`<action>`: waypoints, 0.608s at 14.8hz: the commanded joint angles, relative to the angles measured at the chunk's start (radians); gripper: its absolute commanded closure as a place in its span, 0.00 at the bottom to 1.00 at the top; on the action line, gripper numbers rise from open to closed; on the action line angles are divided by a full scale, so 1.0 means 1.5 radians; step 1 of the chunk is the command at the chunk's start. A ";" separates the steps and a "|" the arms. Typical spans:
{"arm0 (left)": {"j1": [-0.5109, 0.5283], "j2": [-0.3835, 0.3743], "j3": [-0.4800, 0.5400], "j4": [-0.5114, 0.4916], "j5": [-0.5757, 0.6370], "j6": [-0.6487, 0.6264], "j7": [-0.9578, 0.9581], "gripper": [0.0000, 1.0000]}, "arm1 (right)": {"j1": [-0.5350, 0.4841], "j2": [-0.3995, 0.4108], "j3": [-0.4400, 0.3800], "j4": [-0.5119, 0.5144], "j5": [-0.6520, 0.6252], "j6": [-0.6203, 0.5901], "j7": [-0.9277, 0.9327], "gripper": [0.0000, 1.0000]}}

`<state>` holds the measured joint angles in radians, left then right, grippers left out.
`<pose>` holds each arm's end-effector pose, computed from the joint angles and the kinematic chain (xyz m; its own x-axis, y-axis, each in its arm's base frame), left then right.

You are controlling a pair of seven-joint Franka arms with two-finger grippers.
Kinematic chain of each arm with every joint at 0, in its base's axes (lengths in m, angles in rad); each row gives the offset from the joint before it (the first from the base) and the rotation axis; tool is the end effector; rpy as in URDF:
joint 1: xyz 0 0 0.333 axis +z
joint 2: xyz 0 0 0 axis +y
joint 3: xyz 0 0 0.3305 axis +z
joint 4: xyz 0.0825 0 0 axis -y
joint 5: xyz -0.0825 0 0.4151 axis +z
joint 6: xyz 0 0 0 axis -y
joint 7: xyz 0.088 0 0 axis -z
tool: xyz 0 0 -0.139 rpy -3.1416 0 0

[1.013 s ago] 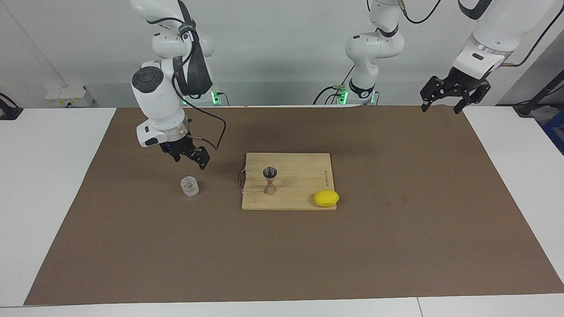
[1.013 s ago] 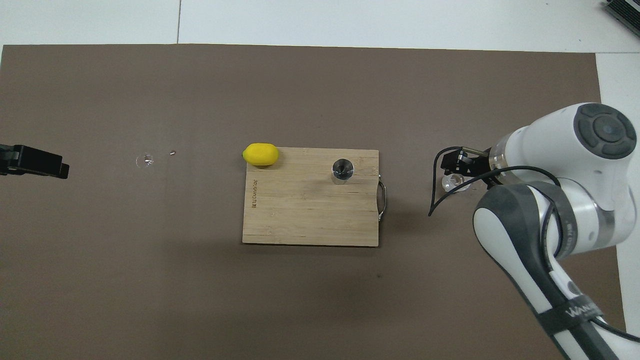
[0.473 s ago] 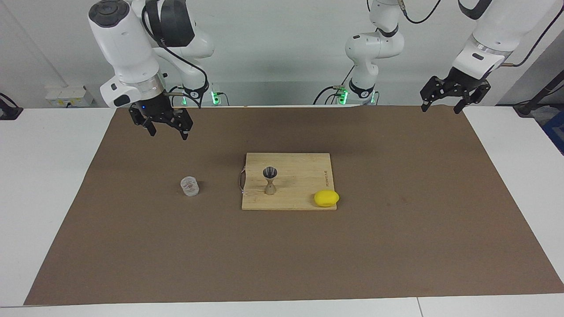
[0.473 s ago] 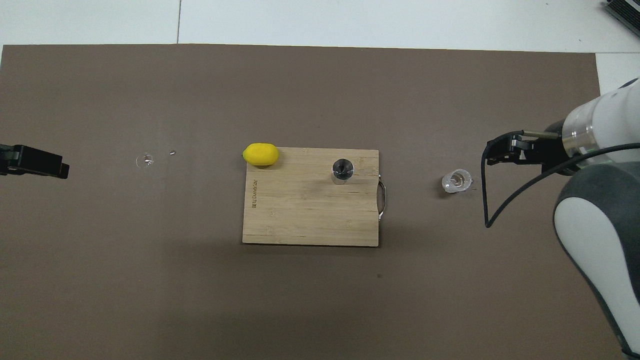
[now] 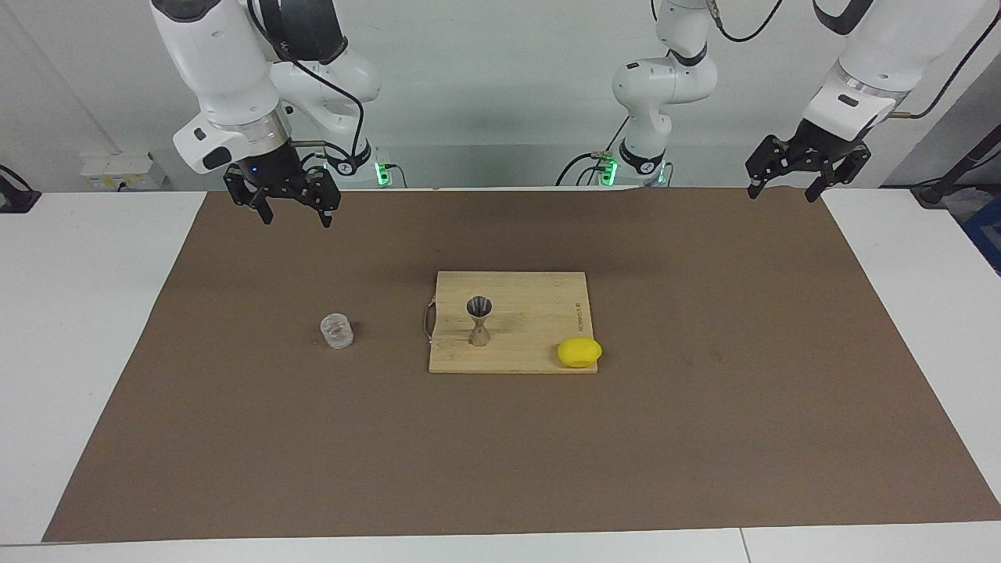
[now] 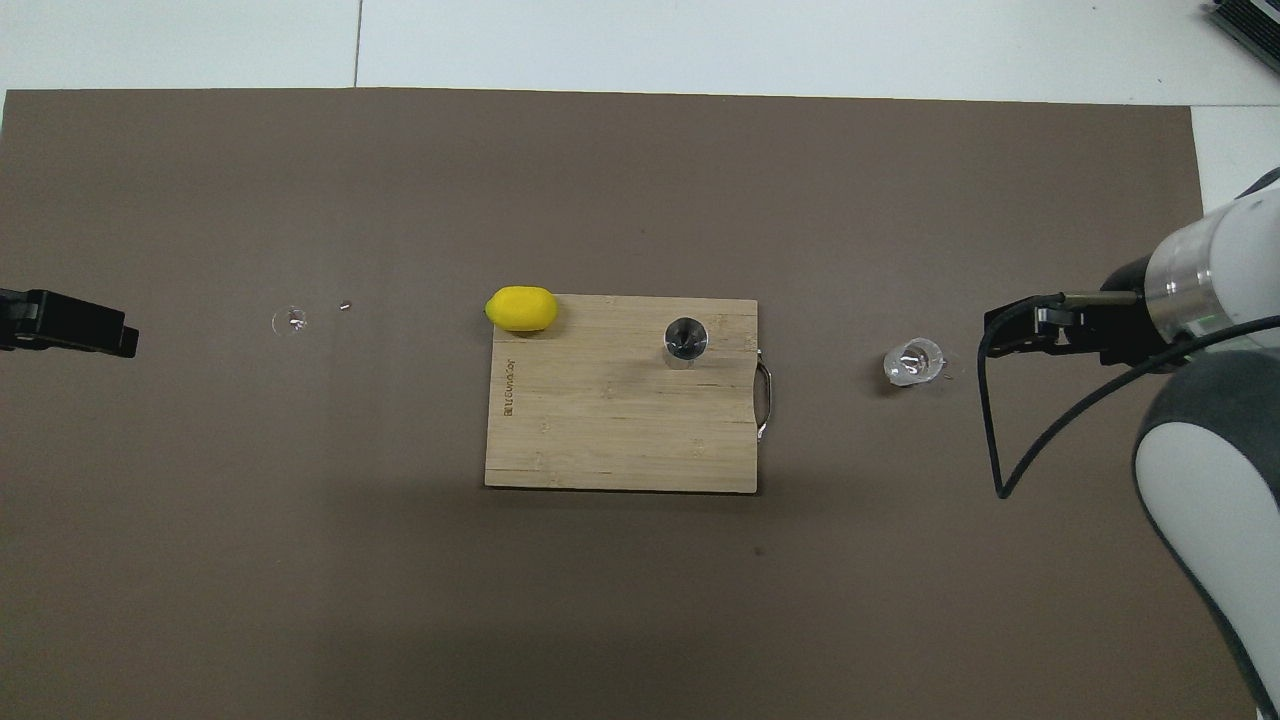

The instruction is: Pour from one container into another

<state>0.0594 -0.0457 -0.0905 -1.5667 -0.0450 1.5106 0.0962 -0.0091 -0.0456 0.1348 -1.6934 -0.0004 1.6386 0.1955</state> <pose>0.5639 -0.0252 0.6301 0.9916 -0.1294 -0.0066 -0.1290 -0.9908 0.0416 0.5697 0.0734 0.5772 0.9975 -0.0699 -0.0082 -0.0698 -0.9975 0.0083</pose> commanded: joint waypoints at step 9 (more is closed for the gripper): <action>0.003 -0.018 0.001 -0.020 -0.008 0.002 0.000 0.00 | -0.012 -0.002 0.004 0.004 -0.013 -0.002 -0.009 0.00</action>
<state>0.0594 -0.0457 -0.0905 -1.5667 -0.0450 1.5106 0.0962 -0.0122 -0.0455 0.1331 -1.6930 -0.0005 1.6386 0.1765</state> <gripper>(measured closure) 0.000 0.000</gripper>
